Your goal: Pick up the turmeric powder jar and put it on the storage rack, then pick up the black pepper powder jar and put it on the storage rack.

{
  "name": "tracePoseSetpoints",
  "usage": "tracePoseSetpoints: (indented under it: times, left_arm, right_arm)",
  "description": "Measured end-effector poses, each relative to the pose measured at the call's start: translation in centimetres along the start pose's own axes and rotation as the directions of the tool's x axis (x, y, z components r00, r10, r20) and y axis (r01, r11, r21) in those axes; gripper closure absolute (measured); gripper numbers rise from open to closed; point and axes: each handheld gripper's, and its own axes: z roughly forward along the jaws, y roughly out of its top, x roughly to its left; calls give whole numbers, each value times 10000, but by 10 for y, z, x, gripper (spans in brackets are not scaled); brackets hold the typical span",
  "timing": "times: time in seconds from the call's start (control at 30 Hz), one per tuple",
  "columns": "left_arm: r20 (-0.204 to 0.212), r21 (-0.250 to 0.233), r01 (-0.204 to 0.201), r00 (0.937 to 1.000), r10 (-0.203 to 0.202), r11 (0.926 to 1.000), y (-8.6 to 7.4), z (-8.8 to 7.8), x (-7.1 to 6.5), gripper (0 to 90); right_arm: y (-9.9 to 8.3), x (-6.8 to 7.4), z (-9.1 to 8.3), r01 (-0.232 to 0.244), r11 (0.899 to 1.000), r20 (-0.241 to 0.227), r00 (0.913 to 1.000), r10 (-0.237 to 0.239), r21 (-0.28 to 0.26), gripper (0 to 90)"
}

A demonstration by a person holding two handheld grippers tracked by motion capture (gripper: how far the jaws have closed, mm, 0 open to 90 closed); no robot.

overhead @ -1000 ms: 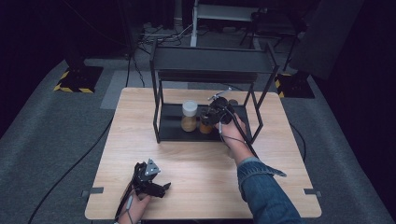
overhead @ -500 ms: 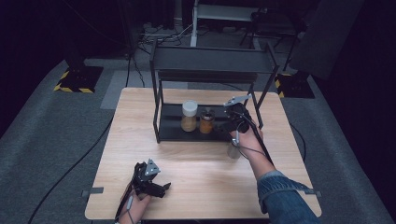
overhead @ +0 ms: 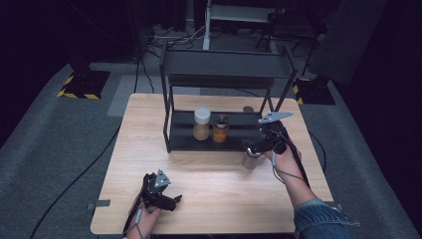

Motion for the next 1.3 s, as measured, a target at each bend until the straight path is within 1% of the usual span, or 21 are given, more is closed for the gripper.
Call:
tracePoseSetpoints:
  times: [0.13,0.3,0.57,1.0,1.3]
  left_arm:
    - [-1,0,-2,10000,2,10000,0,0,0,0]
    - [-1,0,-2,10000,2,10000,0,0,0,0]
    - [-3,1,-5,10000,5,10000,0,0,0,0]
    - [5,4,-19,10000,19,10000,0,0,0,0]
    - [-1,1,-18,10000,18,10000,0,0,0,0]
  right_arm:
    - [-10,1,-11,6,10000,75,10000,-6,-45,95]
    - [-23,-1,-22,-161,9998,130,9998,163,-151,95]
    - [-38,-2,-32,-301,9994,139,9994,303,-184,95]
    - [-68,-3,-27,-678,9977,120,9976,678,-61,94]
    - [-82,-4,-22,-878,9961,243,9959,875,84,94]
